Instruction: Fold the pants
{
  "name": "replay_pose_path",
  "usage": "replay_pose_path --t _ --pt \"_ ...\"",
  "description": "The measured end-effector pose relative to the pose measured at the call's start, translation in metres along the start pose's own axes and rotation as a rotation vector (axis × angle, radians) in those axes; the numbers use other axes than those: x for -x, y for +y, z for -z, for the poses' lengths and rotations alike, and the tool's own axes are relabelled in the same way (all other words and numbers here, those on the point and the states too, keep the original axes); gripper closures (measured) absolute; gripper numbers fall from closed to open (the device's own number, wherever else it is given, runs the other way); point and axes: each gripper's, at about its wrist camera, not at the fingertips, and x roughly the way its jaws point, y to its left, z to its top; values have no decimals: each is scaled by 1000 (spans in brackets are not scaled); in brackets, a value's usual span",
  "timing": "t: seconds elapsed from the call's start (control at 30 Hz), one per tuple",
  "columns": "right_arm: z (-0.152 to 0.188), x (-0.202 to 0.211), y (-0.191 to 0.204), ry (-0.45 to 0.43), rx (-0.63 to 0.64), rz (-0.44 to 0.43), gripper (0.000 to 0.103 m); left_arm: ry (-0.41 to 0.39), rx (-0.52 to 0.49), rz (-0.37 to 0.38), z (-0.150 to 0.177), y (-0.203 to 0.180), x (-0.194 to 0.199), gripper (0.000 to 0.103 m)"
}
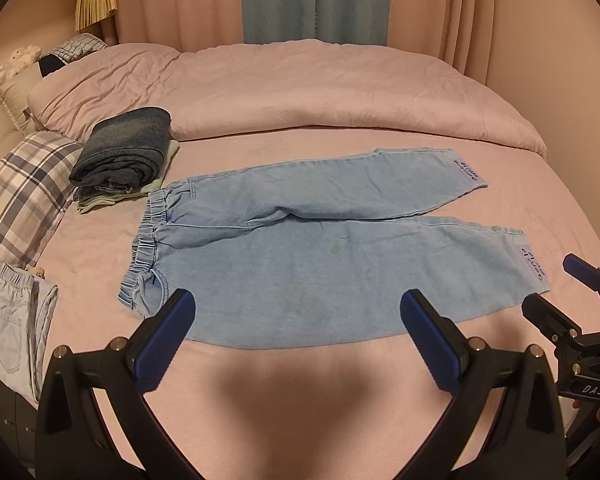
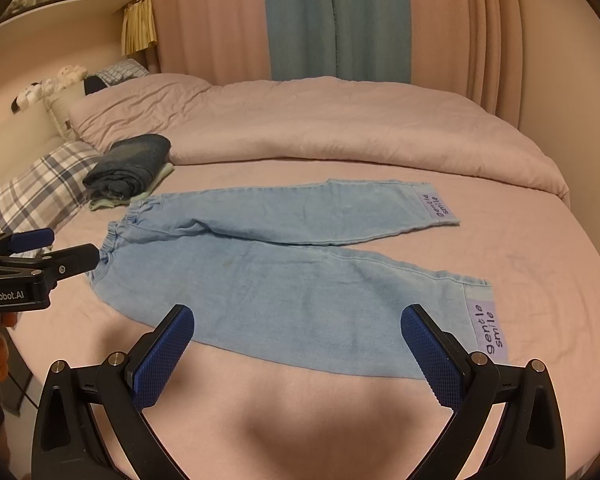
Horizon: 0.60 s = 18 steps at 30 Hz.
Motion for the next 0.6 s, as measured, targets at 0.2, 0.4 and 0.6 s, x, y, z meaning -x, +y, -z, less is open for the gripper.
replay_pose_path --t 0.2,0.4,0.6 --pt "1 -1 1 1 2 1 0 1 0 0 0 0 0 0" --pt "1 0 1 1 1 2 0 4 0 1 0 0 -1 0" --pt "4 -4 2 6 2 6 0 4 0 1 0 0 -2 0"
